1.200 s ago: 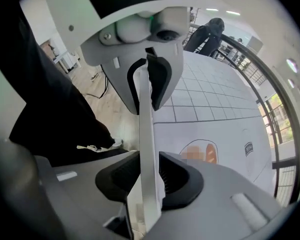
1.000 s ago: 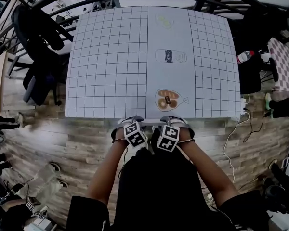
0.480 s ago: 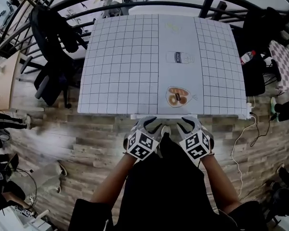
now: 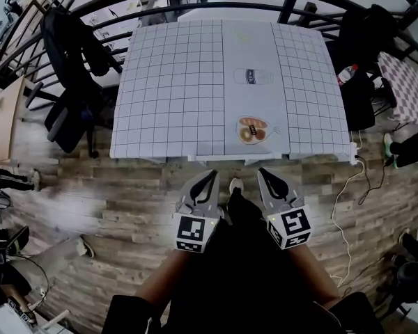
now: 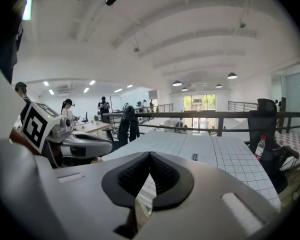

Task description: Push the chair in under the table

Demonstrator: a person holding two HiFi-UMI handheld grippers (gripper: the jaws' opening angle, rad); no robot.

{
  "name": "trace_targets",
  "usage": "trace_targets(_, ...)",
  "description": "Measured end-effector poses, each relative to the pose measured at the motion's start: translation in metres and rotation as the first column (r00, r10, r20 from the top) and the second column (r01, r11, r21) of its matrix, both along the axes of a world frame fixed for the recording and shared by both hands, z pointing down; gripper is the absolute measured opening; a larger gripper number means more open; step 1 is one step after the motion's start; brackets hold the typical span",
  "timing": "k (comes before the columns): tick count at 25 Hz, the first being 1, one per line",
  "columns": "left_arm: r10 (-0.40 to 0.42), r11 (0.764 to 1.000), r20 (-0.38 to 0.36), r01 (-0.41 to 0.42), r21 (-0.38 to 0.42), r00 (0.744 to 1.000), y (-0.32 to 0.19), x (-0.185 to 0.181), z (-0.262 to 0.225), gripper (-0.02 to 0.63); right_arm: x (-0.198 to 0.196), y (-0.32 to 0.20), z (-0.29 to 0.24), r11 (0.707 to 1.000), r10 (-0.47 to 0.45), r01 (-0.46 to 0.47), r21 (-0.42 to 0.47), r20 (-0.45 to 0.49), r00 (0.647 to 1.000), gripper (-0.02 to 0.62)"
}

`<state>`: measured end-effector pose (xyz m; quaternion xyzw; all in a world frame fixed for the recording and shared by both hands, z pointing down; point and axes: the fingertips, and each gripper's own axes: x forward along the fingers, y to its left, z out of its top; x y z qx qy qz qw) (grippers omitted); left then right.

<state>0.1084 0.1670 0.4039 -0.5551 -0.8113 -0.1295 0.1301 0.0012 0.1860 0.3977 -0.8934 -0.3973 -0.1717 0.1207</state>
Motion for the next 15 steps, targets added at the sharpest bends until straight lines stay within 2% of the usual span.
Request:
trace_targets(4, -0.03, 0.99, -0.006, 0.029, -0.136, 1.0, -0.018, 0.003, -0.033, 0.011, 0.005, -0.019, -0.02, 0.996, 0.045, -0.048, -0.071, -0.047, 0.998, -0.002)
trace_targets(7, -0.064, 0.979, 0.029, 0.068, -0.194, 0.998, -0.022, 0.003, -0.052, 0.011, -0.001, -0.02, -0.035, 0.987, 0.106, -0.114, -0.114, -0.077, 0.991, -0.002)
trace_targets(10, -0.075, 0.971, 0.039, 0.081, -0.223, 0.996, -0.03, 0.003, -0.06, 0.011, -0.006, -0.022, -0.042, 0.979, 0.132, -0.143, -0.144, -0.082, 0.988, -0.003)
trace_targets(15, -0.086, 0.967, 0.032, 0.091, -0.238, 0.996, -0.051, 0.003, -0.064, 0.011, -0.005, -0.039, -0.04, 0.978, 0.139, -0.148, -0.147, -0.071, 0.988, -0.003)
